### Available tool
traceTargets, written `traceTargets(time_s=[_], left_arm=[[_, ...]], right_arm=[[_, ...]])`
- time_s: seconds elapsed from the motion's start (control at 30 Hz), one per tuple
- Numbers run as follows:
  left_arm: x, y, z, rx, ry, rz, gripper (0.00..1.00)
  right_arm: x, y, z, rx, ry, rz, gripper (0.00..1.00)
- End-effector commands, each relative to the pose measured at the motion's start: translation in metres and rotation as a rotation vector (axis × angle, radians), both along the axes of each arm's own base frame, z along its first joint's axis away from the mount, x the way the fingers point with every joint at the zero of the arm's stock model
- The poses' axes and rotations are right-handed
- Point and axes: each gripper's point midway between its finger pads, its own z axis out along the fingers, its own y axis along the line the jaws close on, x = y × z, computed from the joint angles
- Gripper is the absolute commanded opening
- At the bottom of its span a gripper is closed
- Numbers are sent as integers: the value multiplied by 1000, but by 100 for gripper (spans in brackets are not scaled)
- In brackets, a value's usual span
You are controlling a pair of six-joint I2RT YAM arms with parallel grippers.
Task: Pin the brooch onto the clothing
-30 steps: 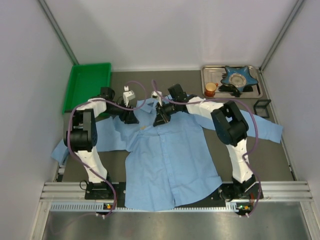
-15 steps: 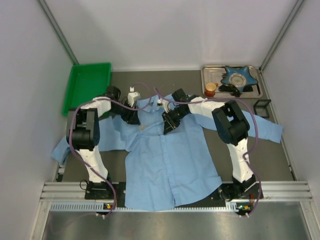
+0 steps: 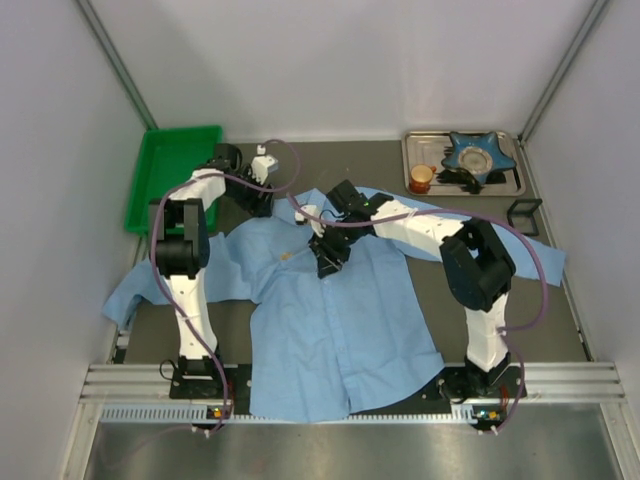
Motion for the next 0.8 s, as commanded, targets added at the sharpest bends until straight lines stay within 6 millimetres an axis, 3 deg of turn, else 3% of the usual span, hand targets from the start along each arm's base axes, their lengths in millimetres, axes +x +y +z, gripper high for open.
traceTargets(time_s=[0.0, 0.13, 0.2, 0.43, 0.53, 0.6, 0.63, 0.7, 0.77], left_arm=[[2, -1, -1, 8, 23, -55, 70], [-22, -8, -7, -32, 97, -127, 65], [-26, -13, -8, -50, 103, -139, 59], [-42, -30, -20, -104, 183, -187, 56], [-38, -32, -23, -83, 172, -174, 35], [-24, -32, -18, -74, 118, -154, 23], [-19, -32, -13, -81, 102, -135, 8], [-2, -32, -1, -75, 37, -115, 0], [10, -33, 18, -85, -24, -92, 0]], right_arm=[[1, -7, -16, -77, -61, 12, 43], [-2, -11, -27, -102, -41, 10, 42], [-5, -12, -35, -115, -13, 7, 42], [-15, -22, -51, -154, 34, -6, 40], [-17, -24, -57, -169, 40, -5, 40], [-18, -25, -59, -173, 44, -5, 40], [-18, -25, -60, -174, 45, -5, 40], [-19, -28, -62, -184, 46, -8, 39], [-17, -29, -64, -190, 38, -12, 39]])
